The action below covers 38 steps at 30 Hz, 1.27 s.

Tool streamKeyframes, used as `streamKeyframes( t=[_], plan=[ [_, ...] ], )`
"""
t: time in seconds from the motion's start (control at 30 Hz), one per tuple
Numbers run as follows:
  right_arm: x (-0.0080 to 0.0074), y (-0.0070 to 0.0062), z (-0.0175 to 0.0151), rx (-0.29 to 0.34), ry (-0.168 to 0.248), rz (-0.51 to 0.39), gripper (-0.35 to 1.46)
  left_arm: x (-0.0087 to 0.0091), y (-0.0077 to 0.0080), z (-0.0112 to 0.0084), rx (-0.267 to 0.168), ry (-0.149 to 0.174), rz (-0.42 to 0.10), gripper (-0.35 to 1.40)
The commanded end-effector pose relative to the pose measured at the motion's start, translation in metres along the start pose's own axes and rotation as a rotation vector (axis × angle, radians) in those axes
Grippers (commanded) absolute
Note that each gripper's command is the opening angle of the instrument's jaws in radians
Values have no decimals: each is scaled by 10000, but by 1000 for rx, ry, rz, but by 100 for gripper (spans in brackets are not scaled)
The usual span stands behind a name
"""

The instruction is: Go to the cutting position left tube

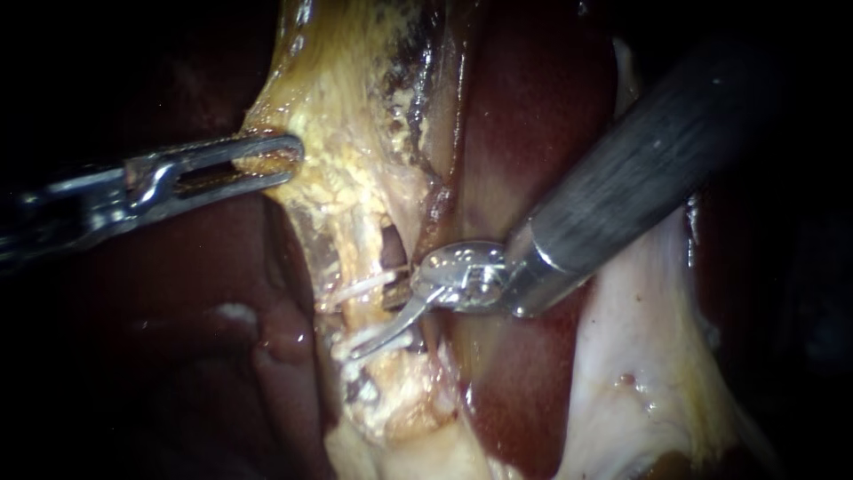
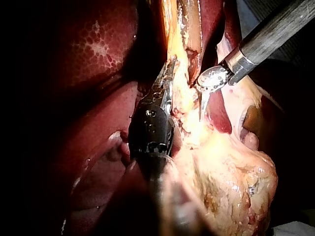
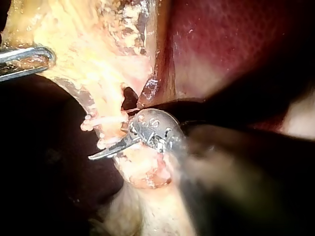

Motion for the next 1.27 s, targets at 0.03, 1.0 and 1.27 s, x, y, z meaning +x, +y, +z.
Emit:
streamKeyframes(
  t=[0.03, 1.0, 1.27],
  plan=[
    [1, 1, 2, 7, 2, 8, 123, 0, 0, 0, -2, 0, 0, -35],
    [1, 7, 24, 51, 39, 106, 114, 1, 7, 10, -3, -2, 1, -35],
    [0, 8, 23, 51, 39, 112, 114, 1, 7, 10, -3, -2, 1, -35]
  ],
)
